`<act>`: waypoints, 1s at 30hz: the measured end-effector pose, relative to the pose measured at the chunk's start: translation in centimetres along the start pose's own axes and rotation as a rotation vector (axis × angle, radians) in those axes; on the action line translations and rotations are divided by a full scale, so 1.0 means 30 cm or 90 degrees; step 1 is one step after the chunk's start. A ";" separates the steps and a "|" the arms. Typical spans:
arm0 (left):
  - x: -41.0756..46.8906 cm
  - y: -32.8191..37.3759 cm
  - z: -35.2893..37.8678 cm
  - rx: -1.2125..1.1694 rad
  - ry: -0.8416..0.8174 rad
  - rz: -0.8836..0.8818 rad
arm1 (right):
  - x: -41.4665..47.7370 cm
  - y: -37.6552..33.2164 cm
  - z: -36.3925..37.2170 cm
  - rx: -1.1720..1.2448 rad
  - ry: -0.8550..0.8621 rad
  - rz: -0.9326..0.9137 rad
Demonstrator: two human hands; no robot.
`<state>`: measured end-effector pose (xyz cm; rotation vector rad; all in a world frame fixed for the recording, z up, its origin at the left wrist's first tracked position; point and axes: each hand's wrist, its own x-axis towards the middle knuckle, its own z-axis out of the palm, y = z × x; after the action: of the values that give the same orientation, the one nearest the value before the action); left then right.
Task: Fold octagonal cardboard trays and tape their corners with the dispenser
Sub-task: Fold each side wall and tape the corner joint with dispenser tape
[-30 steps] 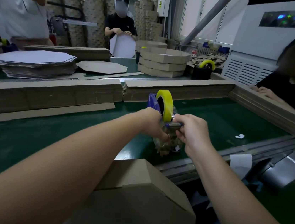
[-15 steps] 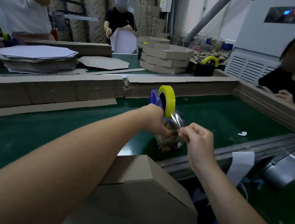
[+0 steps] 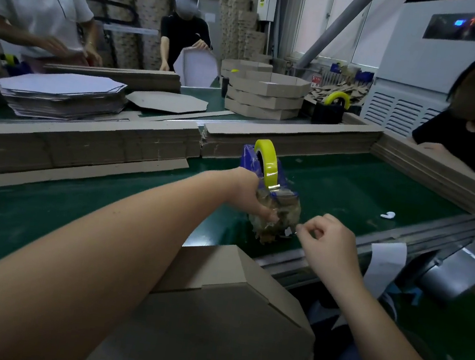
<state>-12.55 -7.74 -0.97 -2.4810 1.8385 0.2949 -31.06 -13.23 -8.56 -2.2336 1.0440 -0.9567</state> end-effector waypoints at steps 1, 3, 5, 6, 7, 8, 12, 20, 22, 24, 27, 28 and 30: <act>-0.026 -0.003 -0.033 0.017 -0.031 0.003 | -0.007 -0.017 -0.016 0.029 -0.008 -0.015; -0.095 -0.008 -0.109 0.058 -0.076 0.011 | -0.013 -0.075 -0.056 0.083 -0.026 -0.039; -0.208 -0.027 -0.184 0.088 -0.063 0.032 | -0.022 -0.160 -0.096 0.135 -0.047 -0.071; -0.280 -0.045 -0.210 0.099 -0.043 0.047 | -0.034 -0.206 -0.116 0.168 -0.057 -0.091; -0.359 -0.068 -0.221 0.096 -0.021 0.065 | -0.055 -0.251 -0.135 0.209 -0.068 -0.112; -0.447 -0.094 -0.218 0.064 -0.001 0.082 | -0.083 -0.294 -0.152 0.257 -0.080 -0.134; -0.750 -0.147 -0.103 -0.133 0.094 0.192 | -0.216 -0.427 -0.176 0.376 -0.125 -0.220; -0.829 -0.114 0.111 -0.207 0.333 0.122 | -0.390 -0.485 -0.078 0.389 -0.109 -0.208; -0.822 -0.105 0.126 -0.203 0.369 0.124 | -0.421 -0.476 -0.044 0.454 -0.114 -0.141; -0.820 -0.098 0.135 -0.215 0.398 0.115 | -0.448 -0.463 -0.006 0.530 -0.135 -0.070; -0.818 -0.090 0.150 -0.224 0.406 0.100 | -0.484 -0.446 0.045 0.605 -0.133 0.030; -0.818 -0.086 0.155 -0.221 0.406 0.100 | -0.492 -0.444 0.056 0.614 -0.123 0.044; -0.819 -0.081 0.165 -0.217 0.415 0.100 | -0.500 -0.449 0.068 0.626 -0.102 0.049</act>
<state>-17.74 16.88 -1.72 -2.9055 2.3934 -0.2606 -30.32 6.92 -6.60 -1.4012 0.4137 -0.9477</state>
